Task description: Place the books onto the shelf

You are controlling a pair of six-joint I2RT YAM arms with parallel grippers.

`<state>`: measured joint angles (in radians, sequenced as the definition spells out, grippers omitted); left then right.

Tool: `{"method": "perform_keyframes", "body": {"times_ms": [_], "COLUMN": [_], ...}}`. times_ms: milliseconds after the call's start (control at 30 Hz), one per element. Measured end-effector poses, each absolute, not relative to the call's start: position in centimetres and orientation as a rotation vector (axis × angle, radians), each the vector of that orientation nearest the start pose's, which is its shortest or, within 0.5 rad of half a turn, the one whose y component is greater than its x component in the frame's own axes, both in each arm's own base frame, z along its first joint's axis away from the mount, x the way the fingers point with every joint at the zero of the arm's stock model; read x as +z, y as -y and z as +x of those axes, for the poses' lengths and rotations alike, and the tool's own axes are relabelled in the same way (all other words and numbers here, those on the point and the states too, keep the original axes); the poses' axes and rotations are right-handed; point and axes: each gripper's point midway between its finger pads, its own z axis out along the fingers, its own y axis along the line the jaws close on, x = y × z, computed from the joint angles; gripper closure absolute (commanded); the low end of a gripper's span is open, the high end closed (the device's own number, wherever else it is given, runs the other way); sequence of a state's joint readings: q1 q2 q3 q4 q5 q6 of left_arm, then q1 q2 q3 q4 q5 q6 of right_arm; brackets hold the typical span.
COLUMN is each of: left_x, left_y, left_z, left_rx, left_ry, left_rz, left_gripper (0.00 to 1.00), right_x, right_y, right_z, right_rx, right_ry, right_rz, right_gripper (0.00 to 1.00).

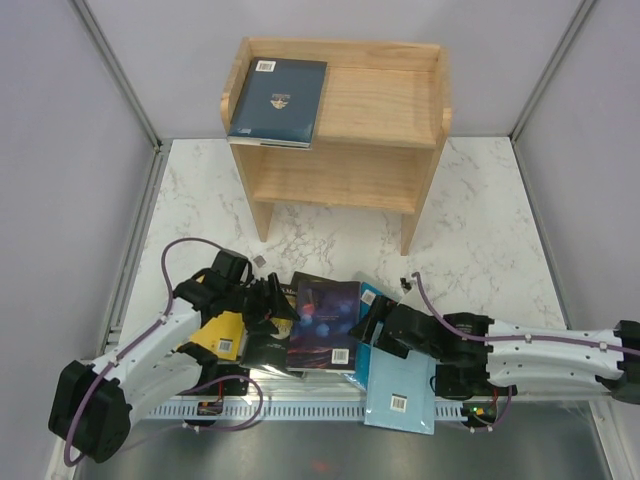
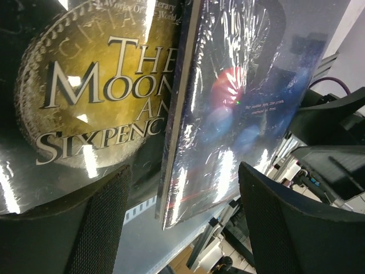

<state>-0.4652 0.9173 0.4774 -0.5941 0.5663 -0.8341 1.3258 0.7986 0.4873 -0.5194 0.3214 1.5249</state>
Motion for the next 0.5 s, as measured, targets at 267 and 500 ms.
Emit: {"method": "perform_keyframes", "body": {"times_ms": [267, 500], "left_x": [7.7, 6.8], "left_y": [19.9, 20.2], "left_z": [11.7, 10.7], "left_rx": [-1.182, -1.257], "left_ry": [-2.818, -2.827], "left_rz": [-0.288, -0.319], "left_gripper": [0.22, 0.22], "right_x": [9.6, 9.1], "right_y": [-29.4, -30.3], "right_z": [7.9, 8.2], "right_rx": [1.021, 1.077], "right_ry": [-2.587, -2.590], "right_rz": [0.339, 0.349], "right_gripper": [0.39, 0.73]}}
